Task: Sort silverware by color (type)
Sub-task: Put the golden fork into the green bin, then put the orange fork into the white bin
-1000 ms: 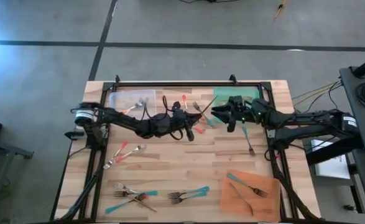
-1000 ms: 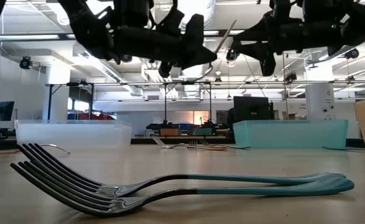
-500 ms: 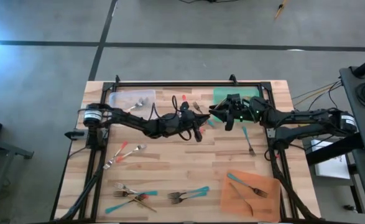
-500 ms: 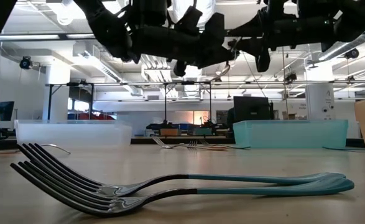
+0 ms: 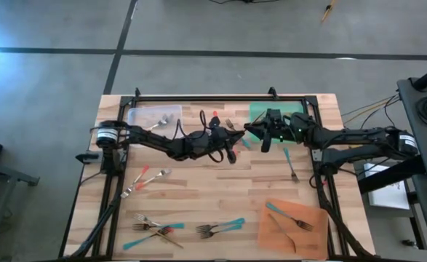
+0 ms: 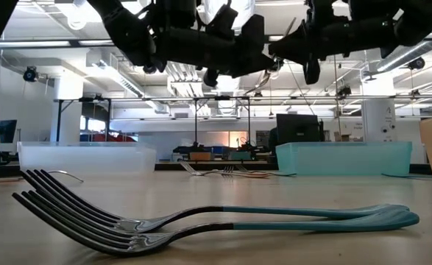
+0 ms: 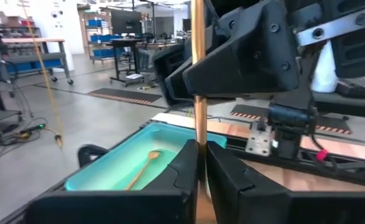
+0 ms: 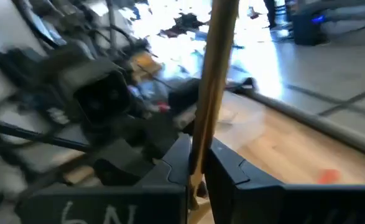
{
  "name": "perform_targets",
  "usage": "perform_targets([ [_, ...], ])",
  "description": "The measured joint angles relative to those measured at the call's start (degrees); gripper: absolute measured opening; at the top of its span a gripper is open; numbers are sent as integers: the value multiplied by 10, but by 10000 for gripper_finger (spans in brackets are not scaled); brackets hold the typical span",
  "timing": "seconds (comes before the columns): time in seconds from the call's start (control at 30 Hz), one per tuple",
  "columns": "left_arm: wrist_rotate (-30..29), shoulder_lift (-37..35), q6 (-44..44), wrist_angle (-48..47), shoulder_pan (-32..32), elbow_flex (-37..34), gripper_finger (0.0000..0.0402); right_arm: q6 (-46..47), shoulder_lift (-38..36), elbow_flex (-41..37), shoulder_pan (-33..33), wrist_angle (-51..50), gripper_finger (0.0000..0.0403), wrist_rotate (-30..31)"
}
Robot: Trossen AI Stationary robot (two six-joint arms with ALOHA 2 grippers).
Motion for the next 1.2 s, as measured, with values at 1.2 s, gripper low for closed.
perform_targets([
  [1.2,23,-133,0,-482,-14,0,119,-180,32,158,-168,-635,174,304],
])
